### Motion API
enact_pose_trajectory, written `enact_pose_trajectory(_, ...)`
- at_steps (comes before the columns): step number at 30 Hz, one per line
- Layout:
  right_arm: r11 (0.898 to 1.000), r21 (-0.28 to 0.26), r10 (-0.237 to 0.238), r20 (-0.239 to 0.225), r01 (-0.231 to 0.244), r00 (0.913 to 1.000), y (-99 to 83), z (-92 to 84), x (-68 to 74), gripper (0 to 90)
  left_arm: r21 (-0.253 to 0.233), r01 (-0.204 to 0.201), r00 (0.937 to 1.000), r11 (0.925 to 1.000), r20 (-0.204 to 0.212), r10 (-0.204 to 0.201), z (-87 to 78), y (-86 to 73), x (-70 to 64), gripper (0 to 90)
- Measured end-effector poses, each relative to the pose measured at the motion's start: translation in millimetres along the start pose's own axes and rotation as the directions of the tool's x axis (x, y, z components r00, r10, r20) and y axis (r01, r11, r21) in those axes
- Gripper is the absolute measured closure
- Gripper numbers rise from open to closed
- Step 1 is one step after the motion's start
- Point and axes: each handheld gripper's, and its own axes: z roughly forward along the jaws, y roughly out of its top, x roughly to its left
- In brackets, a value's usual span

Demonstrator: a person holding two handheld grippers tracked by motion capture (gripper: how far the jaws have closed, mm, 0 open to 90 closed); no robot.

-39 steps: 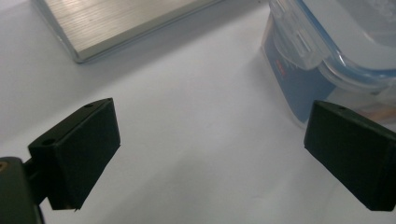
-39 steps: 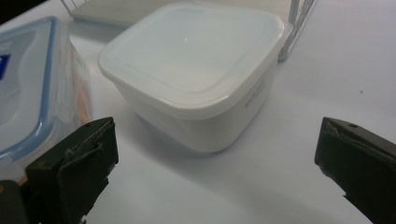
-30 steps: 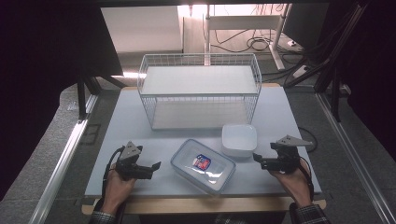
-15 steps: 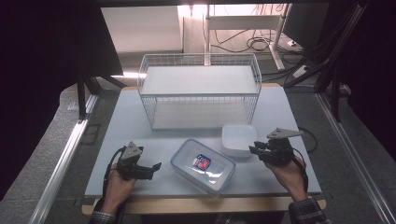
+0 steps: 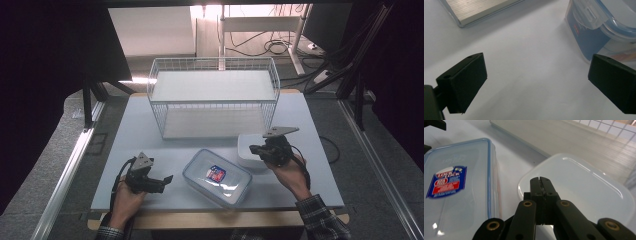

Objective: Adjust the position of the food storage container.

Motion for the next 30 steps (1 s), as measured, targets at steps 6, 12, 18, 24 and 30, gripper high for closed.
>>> enact_pose_trajectory(6,0.999,0.01,-0.048,-0.03,0.049,0.9984,15.4,22.6,5.8,89.5,-0.009,0.008,0.9999,0.9999,0.014,-0.007,-0.4,-0.1,0.5,2.0)
enact_pose_trajectory(12,0.997,0.027,-0.075,-0.037,0.076,0.9965,26.3,43.4,11.9,89.5,-0.021,0.023,0.9991,0.9995,0.037,-0.022,-1.1,-0.6,1.9,2.1)
enact_pose_trajectory(18,0.996,0.045,-0.074,-0.025,0.075,0.9969,33.4,60.5,12.0,89.6,-0.031,0.022,0.9991,0.9993,0.037,-0.021,-2.4,0.0,1.7,2.3)
enact_pose_trajectory(24,0.992,0.092,-0.084,-0.049,0.088,0.9952,31.6,71.7,10.0,89.3,-0.038,0.036,0.9983,0.9986,0.047,-0.034,-2.4,-0.8,3.0,2.4)
enact_pose_trajectory(30,0.988,0.12,-0.091,-0.031,0.094,0.9954,26.2,74.3,7.2,89.4,-0.023,0.045,0.9971,0.9987,0.063,-0.044,-1.7,-0.5,2.7,3.0)
